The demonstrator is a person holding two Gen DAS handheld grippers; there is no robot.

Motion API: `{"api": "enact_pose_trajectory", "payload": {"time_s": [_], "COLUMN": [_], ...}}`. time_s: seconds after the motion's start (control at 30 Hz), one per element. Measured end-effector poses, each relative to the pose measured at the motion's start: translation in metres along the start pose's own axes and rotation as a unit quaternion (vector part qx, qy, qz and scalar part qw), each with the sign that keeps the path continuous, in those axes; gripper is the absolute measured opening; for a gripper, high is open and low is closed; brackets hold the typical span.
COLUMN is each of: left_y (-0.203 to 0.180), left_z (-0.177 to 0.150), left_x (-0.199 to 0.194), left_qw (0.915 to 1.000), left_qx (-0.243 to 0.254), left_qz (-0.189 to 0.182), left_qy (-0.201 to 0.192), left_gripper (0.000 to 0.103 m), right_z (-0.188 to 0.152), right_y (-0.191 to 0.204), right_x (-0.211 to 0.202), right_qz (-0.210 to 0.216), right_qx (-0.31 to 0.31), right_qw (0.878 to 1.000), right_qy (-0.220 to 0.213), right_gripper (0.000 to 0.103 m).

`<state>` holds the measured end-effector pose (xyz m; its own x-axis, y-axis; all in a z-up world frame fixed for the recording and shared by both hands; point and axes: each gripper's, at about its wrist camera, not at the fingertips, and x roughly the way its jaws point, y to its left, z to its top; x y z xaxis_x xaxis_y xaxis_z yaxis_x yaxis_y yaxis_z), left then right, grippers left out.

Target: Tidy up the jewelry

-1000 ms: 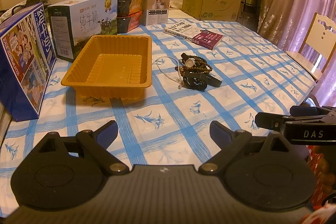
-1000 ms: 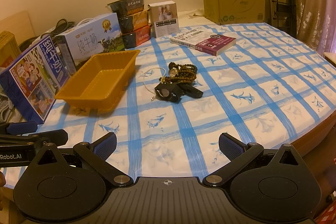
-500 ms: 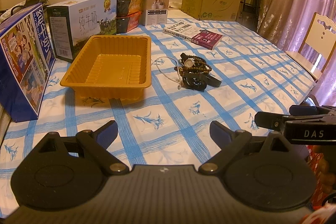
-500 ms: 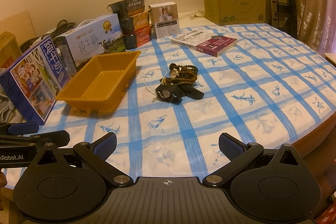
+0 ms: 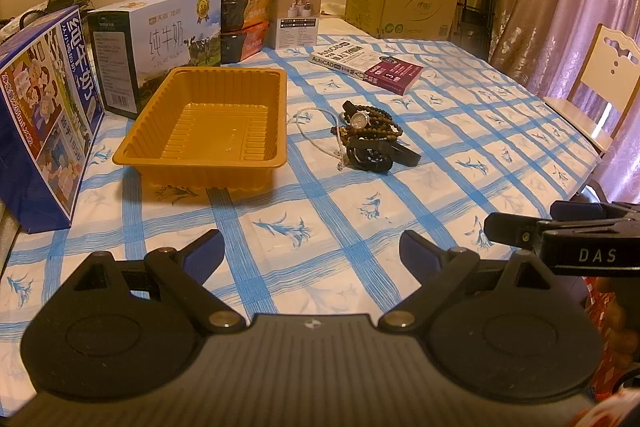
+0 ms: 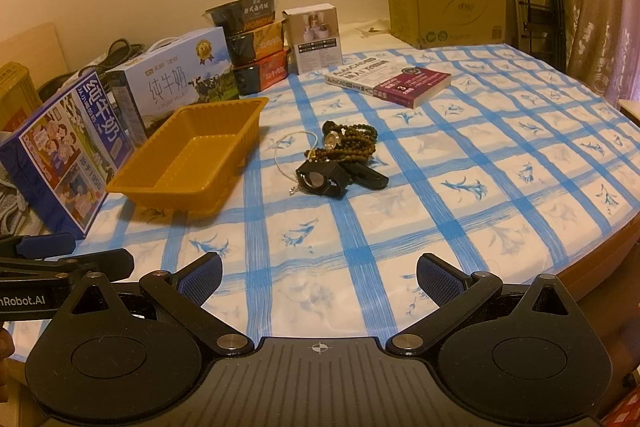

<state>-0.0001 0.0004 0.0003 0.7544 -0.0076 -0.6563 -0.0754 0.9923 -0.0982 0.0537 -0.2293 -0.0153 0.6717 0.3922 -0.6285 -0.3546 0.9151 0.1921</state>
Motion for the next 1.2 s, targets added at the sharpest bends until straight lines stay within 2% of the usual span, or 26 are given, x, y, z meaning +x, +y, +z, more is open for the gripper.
{"api": "enact_pose_trajectory", "payload": {"time_s": [0.67,1.03,1.2], "left_y": [-0.013,-0.001,0.01], "left_z": [0.004,0.004,0.006], "left_x": [0.007,0.022,0.031], "left_qw": [1.0,0.9998,0.9998], "left_qx": [-0.001,-0.012,-0.021], "left_qz": [0.0,-0.012,-0.002], "left_qy": [0.002,0.006,-0.001], "left_gripper": [0.094,0.093,0.093], "right_z": [0.001,-0.001,-0.003], "right_y": [-0.001,-0.004,-0.007], "right_x": [0.002,0.02,0.032], "right_qz": [0.001,-0.002,-0.004], "right_qx": [0.001,0.004,0.0], "right_qw": [1.0,1.0,1.0], "right_qy": [-0.001,0.005,0.002], "right_gripper": [0.103,0.103,0.103]}}
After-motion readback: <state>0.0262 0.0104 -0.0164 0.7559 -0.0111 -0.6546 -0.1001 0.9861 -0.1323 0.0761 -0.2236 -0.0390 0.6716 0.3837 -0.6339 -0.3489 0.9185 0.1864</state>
